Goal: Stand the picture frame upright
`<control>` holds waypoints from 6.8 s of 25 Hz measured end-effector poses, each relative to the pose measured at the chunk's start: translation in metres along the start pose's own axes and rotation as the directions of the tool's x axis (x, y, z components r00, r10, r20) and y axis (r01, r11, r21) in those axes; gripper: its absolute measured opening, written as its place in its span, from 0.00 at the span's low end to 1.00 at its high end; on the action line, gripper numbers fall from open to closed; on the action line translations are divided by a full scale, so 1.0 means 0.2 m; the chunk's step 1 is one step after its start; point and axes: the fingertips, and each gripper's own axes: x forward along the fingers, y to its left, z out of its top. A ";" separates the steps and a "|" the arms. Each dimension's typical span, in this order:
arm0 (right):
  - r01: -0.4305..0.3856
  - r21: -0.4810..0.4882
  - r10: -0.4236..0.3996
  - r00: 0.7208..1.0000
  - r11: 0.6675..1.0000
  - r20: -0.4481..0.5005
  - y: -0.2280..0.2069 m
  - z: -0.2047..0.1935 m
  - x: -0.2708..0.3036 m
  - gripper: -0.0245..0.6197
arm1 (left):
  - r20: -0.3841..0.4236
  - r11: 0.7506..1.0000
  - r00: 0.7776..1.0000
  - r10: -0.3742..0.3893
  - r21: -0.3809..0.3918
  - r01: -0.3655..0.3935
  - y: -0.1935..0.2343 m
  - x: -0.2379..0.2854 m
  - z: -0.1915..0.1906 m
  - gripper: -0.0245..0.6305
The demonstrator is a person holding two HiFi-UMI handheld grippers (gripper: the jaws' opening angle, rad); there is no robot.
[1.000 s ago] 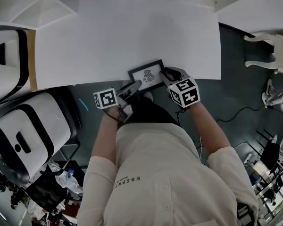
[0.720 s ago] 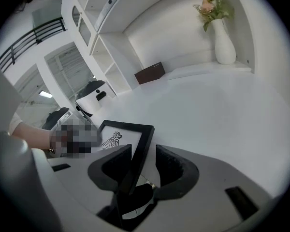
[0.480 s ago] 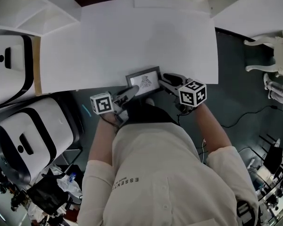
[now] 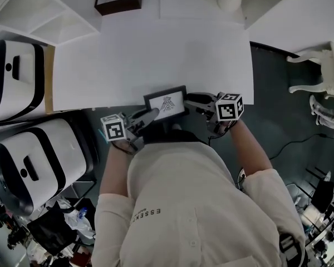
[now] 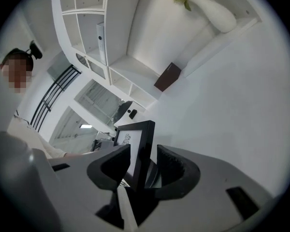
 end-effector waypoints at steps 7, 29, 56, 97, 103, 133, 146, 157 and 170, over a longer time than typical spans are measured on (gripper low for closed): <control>-0.120 0.027 0.121 0.993 0.992 -0.017 0.10 0.07 0.10 0.28 | -0.015 0.996 0.996 -0.090 0.022 0.090 -0.07 -0.07 0.11 0.11; 0.004 -0.076 0.001 0.997 0.997 0.075 0.29 0.65 0.97 0.18 | -0.026 0.982 1.000 0.017 0.187 -0.011 0.26 -0.69 0.98 0.11; 0.498 -0.353 -0.471 0.866 0.792 0.166 -0.14 1.20 1.69 0.19 | -0.007 0.750 0.968 0.251 0.634 -0.190 0.84 -0.88 1.81 0.18; 0.625 -0.468 -0.595 0.769 0.625 0.233 -0.30 1.38 1.88 0.20 | 0.069 0.674 0.895 0.441 0.633 -0.381 1.11 -0.91 2.08 0.27; 0.638 -0.378 -0.595 0.767 0.670 0.240 -0.31 1.38 1.87 0.25 | 0.040 0.629 0.881 0.471 0.686 -0.367 1.12 -0.90 2.02 0.53; 0.674 -0.442 -0.473 0.735 0.592 0.486 0.32 1.43 1.49 0.06 | 0.452 0.389 0.812 0.369 0.719 -0.577 0.27 -1.19 1.98 0.04; 0.643 -0.518 -0.320 0.749 0.564 0.581 0.69 1.48 1.38 0.06 | 0.463 0.356 0.804 0.373 0.729 -0.585 0.06 -1.31 1.96 0.04; 0.622 -0.548 -0.306 0.769 0.559 0.561 0.74 1.46 1.39 0.06 | 0.473 0.385 0.811 0.346 0.716 -0.582 0.00 -1.32 1.94 0.04; 0.616 -0.555 -0.299 0.774 0.558 0.558 0.76 1.43 1.41 0.06 | 0.480 0.384 0.807 0.345 0.712 -0.588 0.00 -1.34 1.92 0.04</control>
